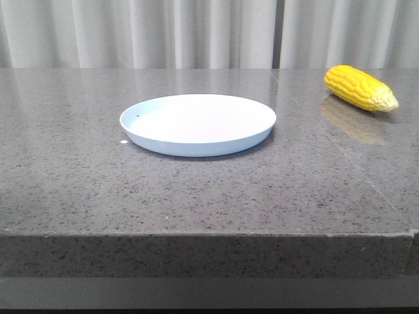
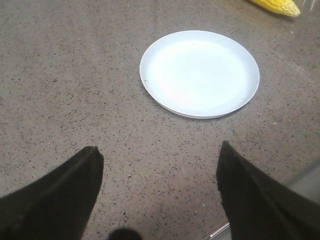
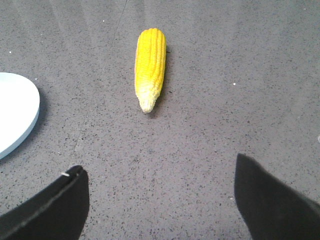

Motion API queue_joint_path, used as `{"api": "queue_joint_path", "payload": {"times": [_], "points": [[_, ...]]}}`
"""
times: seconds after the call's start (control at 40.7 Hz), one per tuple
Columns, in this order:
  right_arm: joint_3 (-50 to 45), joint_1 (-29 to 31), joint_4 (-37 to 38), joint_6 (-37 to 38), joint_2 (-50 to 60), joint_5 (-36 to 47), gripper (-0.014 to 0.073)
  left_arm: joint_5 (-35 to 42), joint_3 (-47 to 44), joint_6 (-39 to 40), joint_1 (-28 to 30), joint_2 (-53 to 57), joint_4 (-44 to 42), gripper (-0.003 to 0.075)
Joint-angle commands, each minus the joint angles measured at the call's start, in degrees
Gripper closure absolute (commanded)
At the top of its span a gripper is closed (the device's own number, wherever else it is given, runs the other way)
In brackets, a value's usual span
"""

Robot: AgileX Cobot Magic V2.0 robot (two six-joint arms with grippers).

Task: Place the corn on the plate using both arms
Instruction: 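Lift the left gripper off the plate and withdraw it, then lower the open right gripper over the yellow corn cob and grasp it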

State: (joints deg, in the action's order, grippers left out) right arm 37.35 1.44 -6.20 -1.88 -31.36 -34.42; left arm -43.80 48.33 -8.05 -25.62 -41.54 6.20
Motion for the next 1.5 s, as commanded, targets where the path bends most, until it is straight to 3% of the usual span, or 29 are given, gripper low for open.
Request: {"api": "queue_joint_path", "payload": {"times": [0.0, 0.196, 0.344, 0.663, 1.032, 1.474], "points": [[1.87, 0.31, 0.17, -0.13, -0.69, 4.34, -0.0022, 4.43, 1.37, 0.72, -0.4, 0.23, 0.3, 0.0239], [1.94, 0.25, -0.21, -0.13, -0.8, 9.02, -0.0022, 4.43, 1.37, 0.72, -0.4, 0.23, 0.3, 0.0238], [5.19, -0.15, -0.22, -0.13, -4.38, 6.09, -0.0022, 4.43, 1.37, 0.72, -0.4, 0.23, 0.3, 0.0239], [20.56, -4.53, -0.22, -0.17, -24.47, -7.39, -0.0022, 4.43, 1.37, 0.72, -0.4, 0.23, 0.3, 0.0239], [37.72, -4.53, -0.22, -0.17, -47.9, -7.63, -0.0022, 4.43, 1.37, 0.72, -0.4, 0.23, 0.3, 0.0239], [53.23, -4.53, 2.84, -0.17, -66.51, -7.39, -0.0022, 4.43, 1.37, 0.72, -0.4, 0.23, 0.3, 0.0239]]}}
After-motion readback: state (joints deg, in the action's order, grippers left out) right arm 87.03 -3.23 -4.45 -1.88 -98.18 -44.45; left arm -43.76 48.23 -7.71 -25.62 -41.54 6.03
